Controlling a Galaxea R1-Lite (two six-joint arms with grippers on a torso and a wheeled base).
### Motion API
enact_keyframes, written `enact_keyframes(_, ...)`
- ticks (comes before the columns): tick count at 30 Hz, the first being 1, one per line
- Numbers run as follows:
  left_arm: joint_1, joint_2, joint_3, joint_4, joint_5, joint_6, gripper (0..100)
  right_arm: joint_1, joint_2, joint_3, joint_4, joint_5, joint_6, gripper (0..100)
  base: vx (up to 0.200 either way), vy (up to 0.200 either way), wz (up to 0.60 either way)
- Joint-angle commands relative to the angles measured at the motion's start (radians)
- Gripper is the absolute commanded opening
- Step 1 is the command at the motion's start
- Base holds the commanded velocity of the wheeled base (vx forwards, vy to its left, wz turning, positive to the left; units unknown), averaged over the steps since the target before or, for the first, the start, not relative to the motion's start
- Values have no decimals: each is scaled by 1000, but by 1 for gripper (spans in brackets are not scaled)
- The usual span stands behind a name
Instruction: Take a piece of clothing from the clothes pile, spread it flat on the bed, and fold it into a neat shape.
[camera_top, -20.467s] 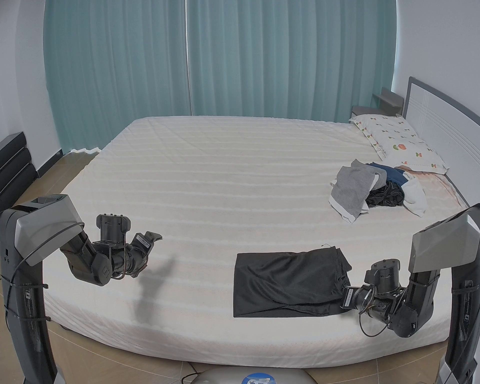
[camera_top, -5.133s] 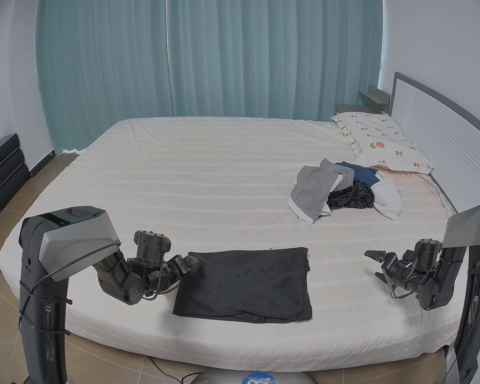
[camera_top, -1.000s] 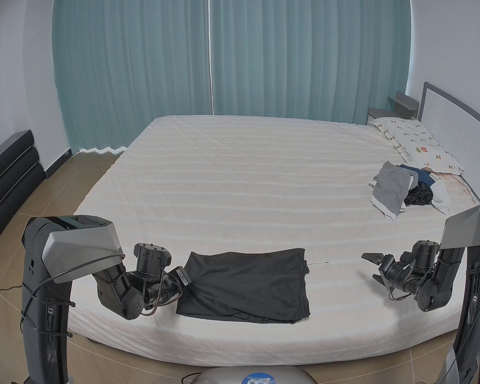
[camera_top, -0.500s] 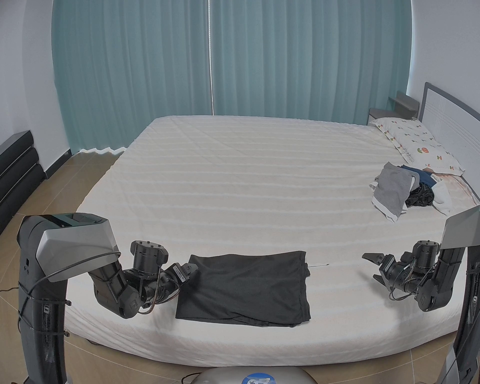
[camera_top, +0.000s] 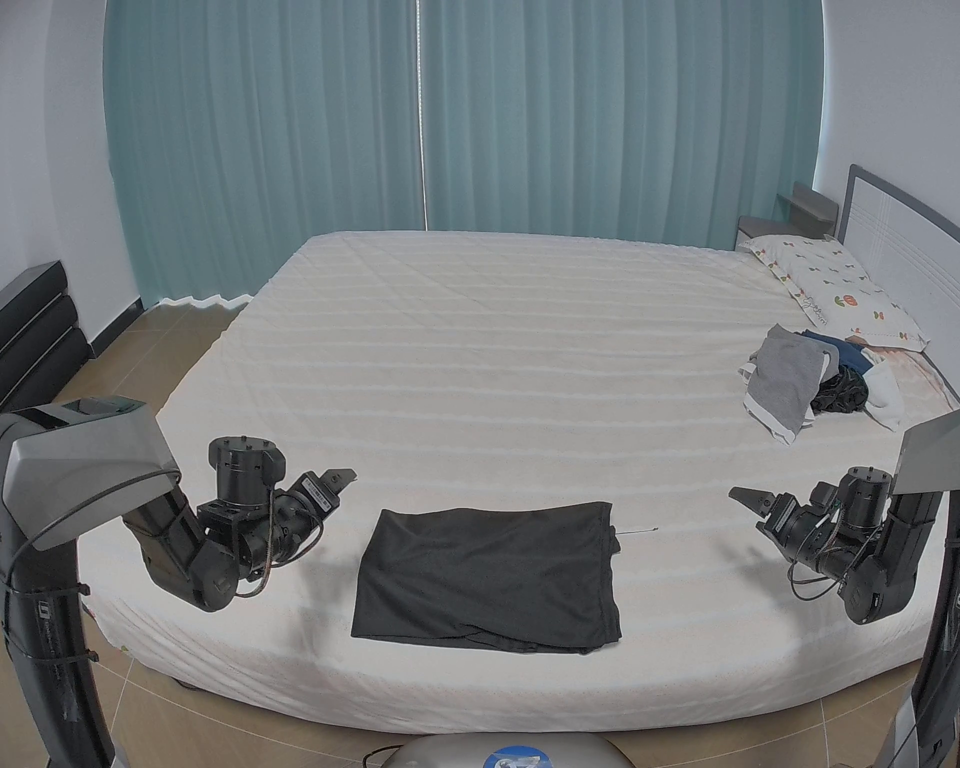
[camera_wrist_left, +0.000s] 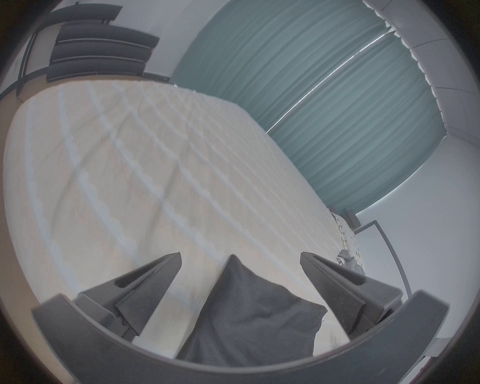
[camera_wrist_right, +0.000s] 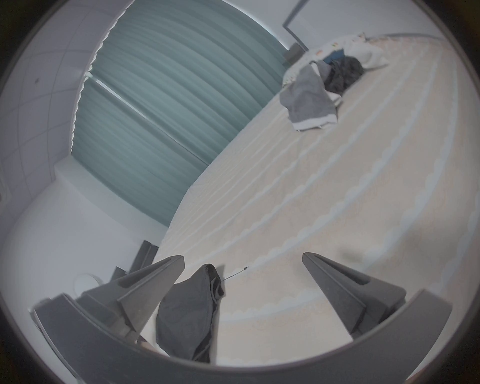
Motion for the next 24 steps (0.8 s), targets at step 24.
enact_keyframes(24,46,-1187,484,120,177,608,100,67,-1429,189,853,-91,-468,100,0,0,0)
